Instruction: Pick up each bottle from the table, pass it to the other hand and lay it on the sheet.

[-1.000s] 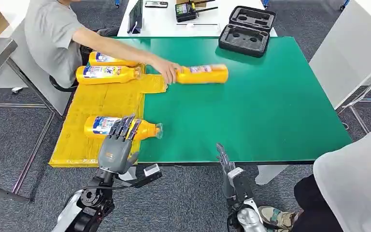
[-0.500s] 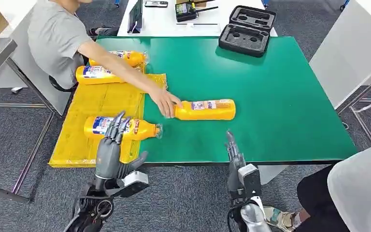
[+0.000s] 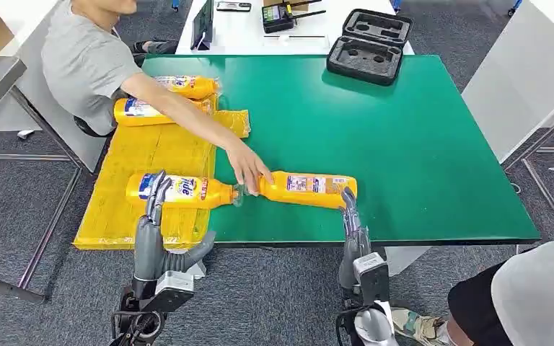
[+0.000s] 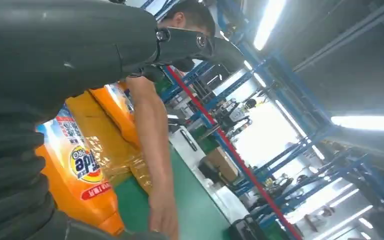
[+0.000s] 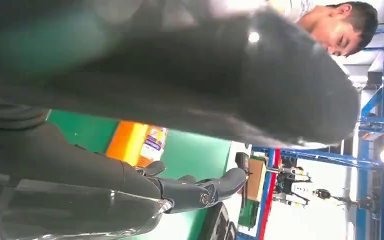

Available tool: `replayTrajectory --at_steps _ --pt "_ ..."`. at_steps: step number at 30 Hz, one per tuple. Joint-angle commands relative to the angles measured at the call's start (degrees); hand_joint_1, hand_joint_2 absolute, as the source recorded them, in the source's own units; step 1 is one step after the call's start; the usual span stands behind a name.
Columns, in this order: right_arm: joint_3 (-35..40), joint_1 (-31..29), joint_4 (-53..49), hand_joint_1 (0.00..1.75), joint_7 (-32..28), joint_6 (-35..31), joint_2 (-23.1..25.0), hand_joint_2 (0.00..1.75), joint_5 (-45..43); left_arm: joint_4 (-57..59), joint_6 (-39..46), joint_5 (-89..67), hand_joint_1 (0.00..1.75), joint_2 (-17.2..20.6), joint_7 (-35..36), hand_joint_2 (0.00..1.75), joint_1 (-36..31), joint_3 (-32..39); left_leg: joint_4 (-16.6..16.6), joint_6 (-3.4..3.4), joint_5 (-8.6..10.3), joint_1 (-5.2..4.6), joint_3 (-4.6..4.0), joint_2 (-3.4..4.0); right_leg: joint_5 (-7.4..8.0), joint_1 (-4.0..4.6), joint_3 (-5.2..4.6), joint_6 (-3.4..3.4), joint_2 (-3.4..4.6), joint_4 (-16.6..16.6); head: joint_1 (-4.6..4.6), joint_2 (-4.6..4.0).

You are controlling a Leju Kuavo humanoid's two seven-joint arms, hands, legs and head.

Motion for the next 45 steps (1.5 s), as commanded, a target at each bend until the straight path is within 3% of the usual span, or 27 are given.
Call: replayTrajectory --at_steps 1,12,24,35,36,41,44,45 --pt "1.37 -0.56 -2.13 0.0 0.13 -0.1 -3.28 0.0 1.52 1.96 -0.69 0.71 0.0 -0.94 -0.2 1.75 -0.04 -0.85 -0.02 -0.07 -0.05 0.03 0.11 0.0 -0.04 0.03 0.12 -0.06 -0.01 -0.04 0.0 0.0" --pt "2.19 -0.89 -3.02 0.0 0.13 -6.52 -7.46 0.0 7.63 5.1 -2.66 2.0 0.0 -2.17 -0.5 1.75 -2.67 -3.38 -0.01 -0.07 -0.03 0.03 0.12 -0.09 -0.04 0.04 0.16 -0.07 -0.1 -0.06 0.0 0.0" --pt "1.57 -4.42 0.56 0.0 0.13 -19.19 -9.79 0.0 17.68 6.23 1.78 7.93 0.0 0.83 -0.5 1.75 -4.67 -9.36 -0.04 -0.08 -0.04 0.03 0.15 0.03 -0.01 0.04 0.17 -0.07 0.02 -0.08 0.0 0.0" --pt "-4.13 -8.9 -0.32 0.0 0.13 -19.46 -11.95 0.0 21.34 9.49 2.76 9.72 0.0 0.72 -0.5 1.75 -8.39 -10.73 -0.02 -0.08 -0.02 0.02 0.13 0.02 0.01 0.03 0.15 -0.08 0.01 -0.05 0.0 0.0" --pt "-4.43 -9.24 -0.18 0.0 0.13 -19.72 -12.11 1.75 21.38 9.77 2.53 9.74 0.0 0.59 -0.5 1.75 -8.51 -10.67 -0.01 -0.06 -0.02 0.01 0.1 0.03 0.01 0.02 0.11 -0.06 0.02 -0.04 0.0 0.0" --pt "-5.23 -10.41 1.5 0.0 0.13 -20.02 -12.16 1.75 21.59 10.93 2.13 8.97 0.0 -0.22 -0.5 1.75 -8.58 -9.36 -0.01 -0.11 -0.06 0.06 0.23 0.05 -0.02 0.07 0.25 -0.11 0.04 -0.08 0.0 0.0" --pt "-7.66 -12.5 6.73 0.0 0.14 -16.83 -11.36 1.75 21.11 11.06 1.64 8.04 0.0 -0.48 -0.5 1.75 -8.29 -8.64 -0.04 -0.11 -0.06 0.08 0.28 0.09 -0.01 0.09 0.29 -0.11 0.07 -0.12 0.0 0.0" --pt "-8.41 -13.96 10.74 0.0 1.39 -12.98 -11.5 1.75 21.51 10.71 1.12 8.06 0.0 -0.19 -0.5 1.75 -8.21 -9.12 -0.03 -0.08 -0.04 0.04 0.22 0.05 0.0 0.06 0.23 -0.08 0.04 -0.09 0.0 0.0"
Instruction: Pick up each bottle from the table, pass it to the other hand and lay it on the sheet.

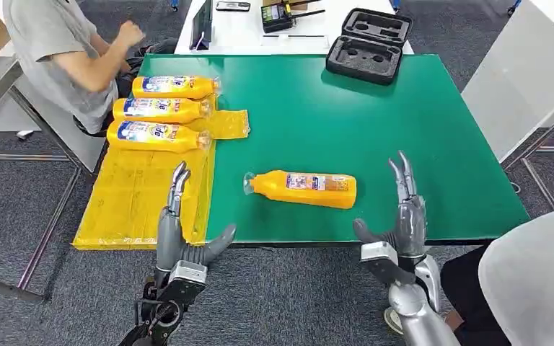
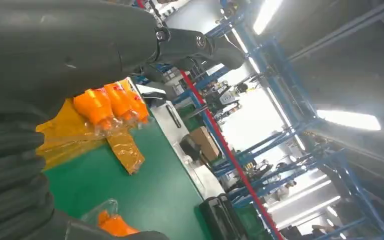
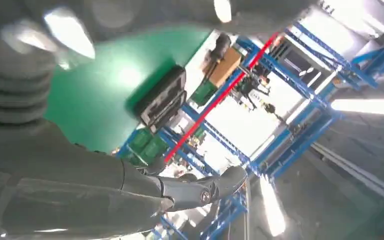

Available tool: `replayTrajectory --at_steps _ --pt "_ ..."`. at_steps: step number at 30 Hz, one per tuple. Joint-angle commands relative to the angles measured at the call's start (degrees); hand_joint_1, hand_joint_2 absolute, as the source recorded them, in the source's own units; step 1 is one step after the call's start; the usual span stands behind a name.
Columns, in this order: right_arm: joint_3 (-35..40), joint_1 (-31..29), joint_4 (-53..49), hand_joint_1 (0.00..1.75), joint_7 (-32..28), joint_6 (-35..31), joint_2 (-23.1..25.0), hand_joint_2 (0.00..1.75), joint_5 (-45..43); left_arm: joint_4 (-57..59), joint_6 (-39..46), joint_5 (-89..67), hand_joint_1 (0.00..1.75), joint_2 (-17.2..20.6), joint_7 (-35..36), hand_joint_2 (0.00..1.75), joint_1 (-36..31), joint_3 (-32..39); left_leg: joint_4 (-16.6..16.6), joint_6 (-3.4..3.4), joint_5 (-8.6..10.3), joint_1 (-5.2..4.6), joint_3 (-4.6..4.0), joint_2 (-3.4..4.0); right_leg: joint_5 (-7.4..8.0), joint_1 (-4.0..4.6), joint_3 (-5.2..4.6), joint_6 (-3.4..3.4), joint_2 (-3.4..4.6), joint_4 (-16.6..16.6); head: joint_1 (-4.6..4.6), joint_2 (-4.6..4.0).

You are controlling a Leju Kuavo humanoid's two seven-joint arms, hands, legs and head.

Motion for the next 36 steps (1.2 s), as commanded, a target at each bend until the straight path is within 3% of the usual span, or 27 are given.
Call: replayTrajectory --at_steps 1,16,30,36 --pt "-5.65 -7.42 15.73 0.0 0.18 6.78 0.25 1.75 0.37 5.0 -1.28 -0.94 0.0 0.7 0.11 1.75 -2.24 -1.02 -0.06 -0.07 -0.02 0.05 0.18 0.06 0.01 0.05 0.19 -0.07 0.05 -0.09 -0.02 0.0" --pt "-2.43 -15.78 38.88 0.0 0.11 7.73 0.19 1.75 -0.24 6.87 -1.8 -0.03 0.0 0.37 0.11 1.75 -4.96 -1.48 0.0 -0.14 -0.11 0.15 0.31 0.13 -0.03 0.16 0.34 -0.14 0.12 -0.1 -0.02 0.0" --pt "3.03 -20.09 41.57 0.0 0.11 2.44 0.47 1.75 1.32 9.25 -0.09 2.13 0.0 0.97 0.11 1.75 -6.99 -3.42 0.0 -0.09 -0.04 0.05 0.13 0.08 -0.01 0.06 0.13 -0.09 0.08 -0.01 0.0 0.0" --pt "3.5 -23.04 44.76 0.0 0.11 3.78 0.55 1.75 1.98 10.35 -0.17 2.83 0.0 0.99 0.11 1.75 -8.23 -3.65 0.02 -0.12 -0.06 0.09 0.18 0.11 -0.01 0.1 0.19 -0.12 0.1 -0.01 0.0 0.0"
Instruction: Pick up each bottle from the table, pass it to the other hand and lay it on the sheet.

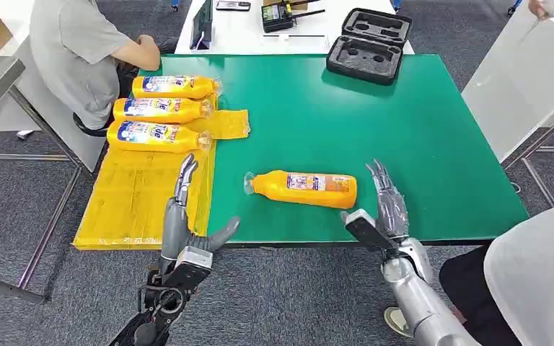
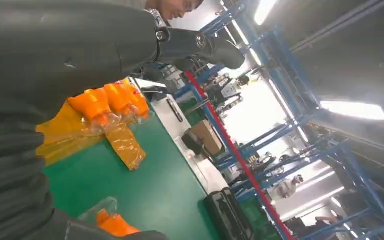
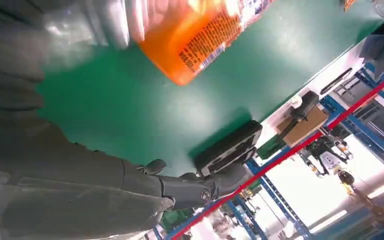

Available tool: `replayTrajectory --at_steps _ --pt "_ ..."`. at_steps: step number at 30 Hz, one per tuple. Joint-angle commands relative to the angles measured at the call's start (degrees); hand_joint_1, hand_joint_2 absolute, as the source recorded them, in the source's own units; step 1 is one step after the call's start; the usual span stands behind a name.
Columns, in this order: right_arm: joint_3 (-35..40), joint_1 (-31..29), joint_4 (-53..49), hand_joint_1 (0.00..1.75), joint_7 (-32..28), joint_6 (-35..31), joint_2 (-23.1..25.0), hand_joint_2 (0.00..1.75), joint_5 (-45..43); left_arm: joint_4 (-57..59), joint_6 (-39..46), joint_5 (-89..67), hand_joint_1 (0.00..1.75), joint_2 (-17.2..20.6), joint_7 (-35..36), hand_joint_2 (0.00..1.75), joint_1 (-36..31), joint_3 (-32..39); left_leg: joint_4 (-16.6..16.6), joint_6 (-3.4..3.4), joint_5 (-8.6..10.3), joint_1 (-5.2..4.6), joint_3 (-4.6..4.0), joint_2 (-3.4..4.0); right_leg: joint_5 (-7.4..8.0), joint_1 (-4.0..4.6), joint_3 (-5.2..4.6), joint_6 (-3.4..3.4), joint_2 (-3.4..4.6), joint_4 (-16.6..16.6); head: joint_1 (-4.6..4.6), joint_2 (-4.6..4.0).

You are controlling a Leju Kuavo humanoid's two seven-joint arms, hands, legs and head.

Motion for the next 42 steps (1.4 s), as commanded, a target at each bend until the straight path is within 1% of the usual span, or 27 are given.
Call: replayTrajectory --at_steps 1,2,8,10,11,16,17,21,24,30,35,38,40,42 --pt "3.1 -7.87 10.87 0.0 0.02 1.19 0.66 1.75 1.06 5.25 0.48 1.82 0.0 1.37 0.11 1.75 -4.13 -3.62 0.0 -0.1 -0.04 0.06 0.14 0.05 -0.01 0.06 0.14 -0.1 0.04 -0.03 0.02 0.0" --pt "3.1 -7.87 10.87 0.0 0.02 1.19 0.66 1.75 1.06 5.25 0.48 1.82 0.0 1.37 0.11 1.75 -4.13 -3.62 -0.01 -0.09 -0.03 0.05 0.13 0.06 -0.01 0.06 0.12 -0.1 0.06 -0.02 0.0 0.0" --pt "3.93 -12.12 17.0 0.0 1.21 3.75 1.28 1.75 3.27 5.63 1.26 3.52 0.0 1.51 0.11 1.75 -5.02 -5.34 0.0 -0.11 -0.05 0.05 0.15 0.11 -0.01 0.05 0.13 -0.1 0.11 -0.01 0.02 0.0" --pt "4.18 -14.17 19.89 0.0 0.95 6.2 2.57 1.75 3.51 6.33 2.12 4.0 0.0 0.97 0.11 1.75 -5.68 -5.63 0.01 -0.08 -0.03 0.02 0.1 0.08 0.0 0.02 0.08 -0.07 0.08 0.01 0.0 0.0" --pt "4.24 -14.32 19.95 0.0 1.15 6.04 2.95 1.75 3.61 6.42 2.12 4.01 0.0 0.92 0.11 1.75 -5.75 -5.63 0.02 -0.14 -0.09 0.07 0.21 0.15 -0.03 0.08 0.18 -0.13 0.15 0.0 0.0 0.0" --pt "6.8 -16.21 23.04 0.0 2.57 9.83 5.3 1.75 6.47 6.57 2.73 3.35 0.0 0.52 0.11 1.75 -6.0 -5.1 0.01 -0.09 -0.04 0.04 0.12 0.11 0.0 0.04 0.09 -0.08 0.11 0.01 0.02 0.0" --pt "6.8 -16.21 23.04 0.0 2.57 9.83 5.3 1.75 6.47 6.57 2.73 3.35 0.0 0.52 0.11 1.75 -6.0 -5.1 0.03 -0.15 -0.09 0.1 0.21 0.17 -0.02 0.11 0.19 -0.14 0.16 0.0 0.02 0.0" --pt "7.69 -17.68 24.35 0.0 4.01 10.72 6.34 1.75 7.84 6.53 2.49 3.19 0.0 0.08 0.11 1.75 -6.5 -5.13 0.05 -0.11 -0.06 0.06 0.12 0.11 -0.02 0.07 0.09 -0.1 0.1 0.04 0.02 0.0" --pt "8.2 -17.99 24.63 0.0 4.26 10.79 6.28 1.75 8.56 6.66 2.06 3.38 0.0 -0.03 0.11 1.75 -6.83 -5.36 0.07 -0.12 -0.07 0.08 0.13 0.11 -0.02 0.08 0.11 -0.1 0.1 0.05 0.0 0.0" --pt "9.17 -17.04 24.36 0.0 4.8 8.92 5.43 1.75 10.17 6.18 1.39 3.72 0.0 0.18 0.11 1.75 -6.51 -6.18 0.03 -0.12 -0.06 0.08 0.18 -0.01 -0.05 0.08 0.21 -0.1 -0.01 -0.01 0.02 0.0" --pt "9.17 -17.04 24.36 0.0 4.8 8.92 5.43 1.75 10.17 6.18 1.39 3.72 0.0 0.18 0.11 1.75 -6.51 -6.18 0.0 -0.08 0.0 0.01 0.07 -0.01 -0.01 0.02 0.07 -0.06 -0.01 0.01 0.02 0.0" --pt "9.89 -16.86 24.0 0.0 6.4 6.38 5.46 1.75 11.77 6.25 1.36 3.86 0.0 0.41 0.11 1.75 -6.54 -6.35 0.04 -0.16 -0.07 0.09 0.21 0.01 -0.06 0.1 0.22 -0.15 0.01 0.01 0.0 0.0" --pt "10.01 -17.46 24.2 0.0 8.0 5.25 5.47 1.75 12.55 6.43 1.73 3.89 0.0 0.55 0.11 1.75 -6.56 -6.24 0.03 -0.09 -0.03 0.04 0.11 0.02 -0.02 0.04 0.1 -0.08 0.02 0.02 0.02 0.0" --pt "8.78 -18.0 24.39 0.0 8.57 6.05 5.51 1.75 11.52 6.14 1.83 3.96 0.0 0.81 0.11 1.75 -6.35 -6.42 0.05 -0.11 -0.05 0.06 0.14 0.08 -0.02 0.07 0.12 -0.1 0.07 0.02 0.02 0.0"
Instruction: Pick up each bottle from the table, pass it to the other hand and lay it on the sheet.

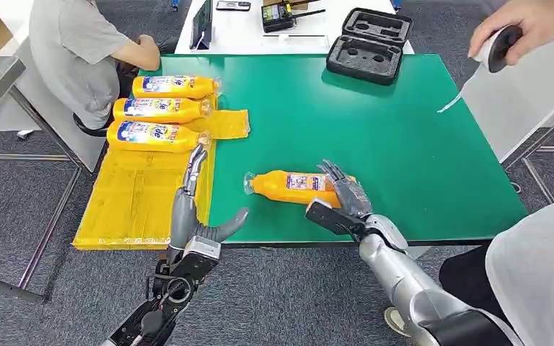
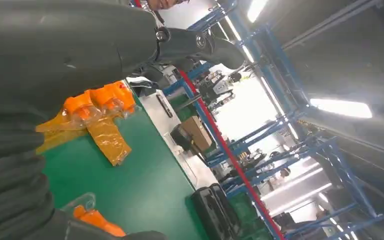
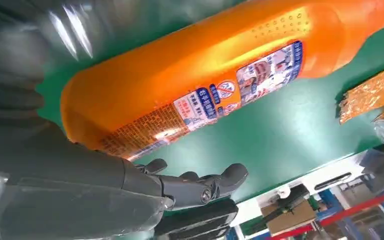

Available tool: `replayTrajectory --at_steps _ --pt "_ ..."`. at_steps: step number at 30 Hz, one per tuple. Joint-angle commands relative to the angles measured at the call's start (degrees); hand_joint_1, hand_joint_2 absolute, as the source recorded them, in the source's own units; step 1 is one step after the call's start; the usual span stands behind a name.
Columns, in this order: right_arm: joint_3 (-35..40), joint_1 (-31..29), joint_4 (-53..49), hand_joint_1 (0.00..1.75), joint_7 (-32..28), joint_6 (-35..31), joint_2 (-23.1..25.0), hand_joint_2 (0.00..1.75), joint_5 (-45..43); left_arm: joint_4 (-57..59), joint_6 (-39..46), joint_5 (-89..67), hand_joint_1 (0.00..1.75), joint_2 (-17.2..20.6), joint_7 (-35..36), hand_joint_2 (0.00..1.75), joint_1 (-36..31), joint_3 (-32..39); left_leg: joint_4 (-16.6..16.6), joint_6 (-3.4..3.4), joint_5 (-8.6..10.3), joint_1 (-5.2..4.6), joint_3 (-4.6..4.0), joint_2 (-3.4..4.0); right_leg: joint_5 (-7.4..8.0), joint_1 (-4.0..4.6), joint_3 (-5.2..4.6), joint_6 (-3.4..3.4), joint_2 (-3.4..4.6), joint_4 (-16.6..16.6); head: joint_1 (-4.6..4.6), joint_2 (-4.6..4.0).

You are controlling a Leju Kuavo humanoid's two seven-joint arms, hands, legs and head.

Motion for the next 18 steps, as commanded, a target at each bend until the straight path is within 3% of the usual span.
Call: replayTrajectory --at_steps 1,9,11,18 --pt "1.6 -4.07 4.46 0.0 3.34 -2.21 -0.19 1.75 1.01 3.11 0.09 0.36 0.0 1.16 0.13 1.75 -1.9 -2.42 0.02 -0.08 -0.05 0.02 0.09 0.07 -0.02 0.02 0.08 -0.08 0.06 0.02 0.0 0.0" --pt "1.3 -4.2 5.96 0.0 3.64 -5.31 -1.24 1.75 2.93 4.96 1.87 0.81 0.0 0.9 0.13 1.75 -3.1 -3.7 0.01 -0.09 -0.04 0.03 0.11 -0.05 -0.06 0.03 0.15 -0.09 -0.06 -0.01 0.0 0.0" --pt "9.01 -5.25 6.73 0.0 10.23 -13.97 -2.71 1.75 14.34 5.16 2.46 1.3 0.0 1.06 0.13 1.75 -3.78 -5.09 0.03 -0.13 -0.08 0.06 0.18 -0.02 -0.07 0.07 0.2 -0.13 -0.03 0.0 0.0 0.0" --pt "6.0 -4.8 6.24 0.0 10.03 -10.26 -1.46 1.75 11.76 5.8 3.09 2.15 0.0 0.73 0.13 1.75 -4.18 -5.75 0.03 -0.12 -0.06 0.06 0.13 0.06 -0.04 0.07 0.14 -0.12 0.04 0.0 0.0 0.0"
